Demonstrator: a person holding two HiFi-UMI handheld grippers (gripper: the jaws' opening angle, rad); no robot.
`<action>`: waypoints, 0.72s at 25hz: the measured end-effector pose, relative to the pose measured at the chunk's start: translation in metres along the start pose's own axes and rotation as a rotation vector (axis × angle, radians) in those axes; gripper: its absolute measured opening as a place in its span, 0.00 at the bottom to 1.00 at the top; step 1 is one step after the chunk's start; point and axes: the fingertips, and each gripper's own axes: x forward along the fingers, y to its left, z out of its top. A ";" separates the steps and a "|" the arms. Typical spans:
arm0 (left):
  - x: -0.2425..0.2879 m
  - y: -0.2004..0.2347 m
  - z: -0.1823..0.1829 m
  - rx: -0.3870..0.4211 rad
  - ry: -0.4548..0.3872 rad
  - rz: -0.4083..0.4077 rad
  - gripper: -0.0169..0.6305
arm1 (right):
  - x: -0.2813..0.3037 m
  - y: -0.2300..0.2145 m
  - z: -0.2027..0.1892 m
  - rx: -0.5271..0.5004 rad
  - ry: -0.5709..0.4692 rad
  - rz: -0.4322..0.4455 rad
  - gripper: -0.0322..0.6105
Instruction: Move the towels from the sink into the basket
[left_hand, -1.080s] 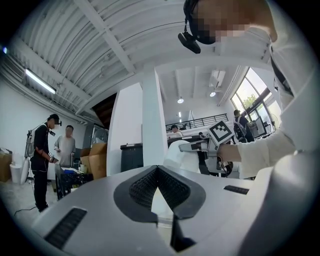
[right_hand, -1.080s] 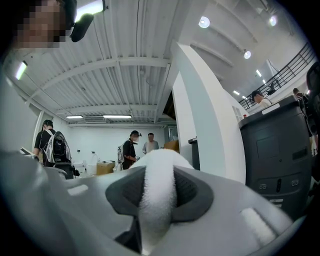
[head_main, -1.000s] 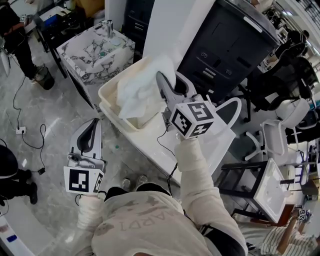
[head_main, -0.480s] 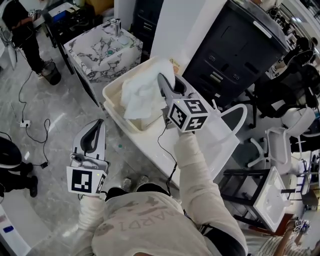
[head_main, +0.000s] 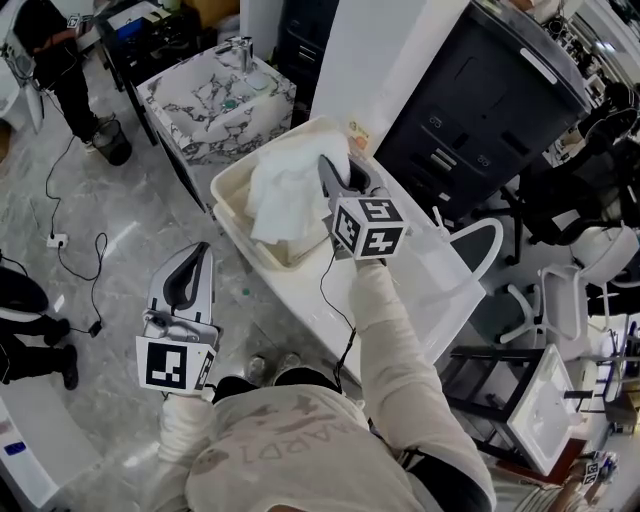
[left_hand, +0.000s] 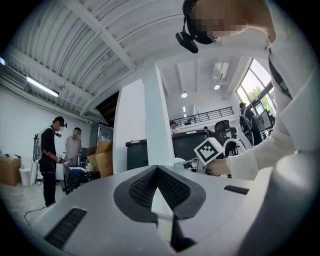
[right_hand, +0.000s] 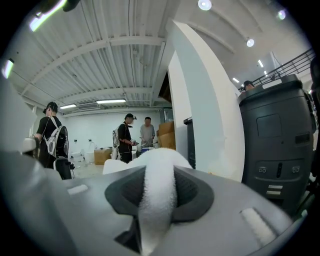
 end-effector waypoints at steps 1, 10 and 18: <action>0.001 0.000 -0.001 0.000 0.002 0.002 0.03 | 0.002 0.000 -0.004 -0.005 0.013 -0.002 0.23; 0.004 0.004 -0.004 0.004 0.016 0.025 0.03 | 0.028 -0.003 -0.038 -0.011 0.124 -0.008 0.24; -0.001 0.013 -0.006 0.006 0.031 0.062 0.03 | 0.049 -0.001 -0.068 -0.015 0.201 -0.010 0.25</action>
